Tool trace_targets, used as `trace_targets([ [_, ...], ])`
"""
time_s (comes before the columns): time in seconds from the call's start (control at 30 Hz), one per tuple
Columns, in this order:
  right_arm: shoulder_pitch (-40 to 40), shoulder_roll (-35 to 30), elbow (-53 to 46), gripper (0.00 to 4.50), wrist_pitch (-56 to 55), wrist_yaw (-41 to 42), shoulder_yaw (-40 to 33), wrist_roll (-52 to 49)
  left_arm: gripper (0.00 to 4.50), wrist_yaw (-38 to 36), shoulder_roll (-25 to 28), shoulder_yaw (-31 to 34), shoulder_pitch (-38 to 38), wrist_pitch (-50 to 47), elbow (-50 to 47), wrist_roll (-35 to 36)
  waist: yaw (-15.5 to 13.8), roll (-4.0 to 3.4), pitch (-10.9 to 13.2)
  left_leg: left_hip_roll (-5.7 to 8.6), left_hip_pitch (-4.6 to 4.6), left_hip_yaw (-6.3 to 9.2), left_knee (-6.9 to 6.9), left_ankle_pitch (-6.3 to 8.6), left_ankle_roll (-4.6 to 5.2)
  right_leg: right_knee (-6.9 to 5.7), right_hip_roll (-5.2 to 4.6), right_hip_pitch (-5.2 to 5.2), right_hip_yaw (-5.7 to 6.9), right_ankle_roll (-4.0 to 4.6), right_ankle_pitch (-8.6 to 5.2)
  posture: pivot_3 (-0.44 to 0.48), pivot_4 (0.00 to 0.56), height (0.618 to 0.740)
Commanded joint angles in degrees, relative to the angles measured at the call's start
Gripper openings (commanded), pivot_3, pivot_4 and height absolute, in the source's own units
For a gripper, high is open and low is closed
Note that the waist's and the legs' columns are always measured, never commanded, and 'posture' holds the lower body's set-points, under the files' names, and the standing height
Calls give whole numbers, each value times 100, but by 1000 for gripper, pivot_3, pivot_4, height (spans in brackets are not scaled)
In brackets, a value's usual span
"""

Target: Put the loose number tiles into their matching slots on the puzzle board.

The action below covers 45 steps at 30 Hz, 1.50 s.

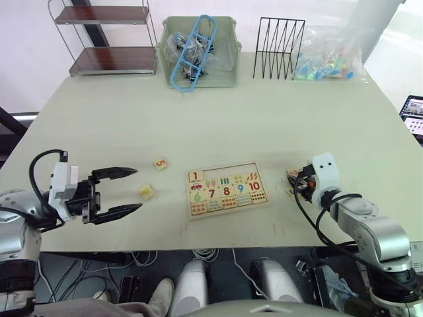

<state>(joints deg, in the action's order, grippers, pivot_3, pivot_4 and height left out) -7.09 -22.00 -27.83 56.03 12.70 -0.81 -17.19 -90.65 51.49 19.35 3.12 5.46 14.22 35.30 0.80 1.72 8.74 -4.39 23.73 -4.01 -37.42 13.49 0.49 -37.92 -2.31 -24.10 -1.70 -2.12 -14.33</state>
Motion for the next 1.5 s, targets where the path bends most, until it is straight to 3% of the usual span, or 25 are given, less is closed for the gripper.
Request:
trace_targets([
  [0.03,-3,28,-121,832,18,-56,-78,35,4500,-185,107,32,-35,48,-148,153,2,0,0,0,0,0,0,0,0,0,0,0,0,0,0,0,150,740],
  [0.4,-592,-556,-262,832,123,701,206,-157,4500,-185,124,41,-66,21,-192,206,19,-2,2,0,2,-2,0,0,0,-2,0,-6,-2,0,0,0,150,740],
  [0.87,-2811,-1214,234,832,1252,2170,1575,-758,4500,494,-230,504,-700,-161,-825,170,36,-7,8,-10,14,-11,2,0,1,-2,8,-24,-9,1,1,0,150,740],
  [1.27,-4792,-929,1660,832,647,3421,3030,-387,4500,1543,-716,1015,-1532,-311,-1673,161,32,-8,8,-14,18,-12,2,0,1,-6,11,-31,-7,1,3,0,150,740],
  [1.5,-5369,-558,2490,832,200,3880,3672,90,4500,1890,-874,1140,-1812,-266,-1802,40,5,-7,8,-15,20,-16,3,0,1,-7,11,-36,-6,2,3,0,150,740],
])
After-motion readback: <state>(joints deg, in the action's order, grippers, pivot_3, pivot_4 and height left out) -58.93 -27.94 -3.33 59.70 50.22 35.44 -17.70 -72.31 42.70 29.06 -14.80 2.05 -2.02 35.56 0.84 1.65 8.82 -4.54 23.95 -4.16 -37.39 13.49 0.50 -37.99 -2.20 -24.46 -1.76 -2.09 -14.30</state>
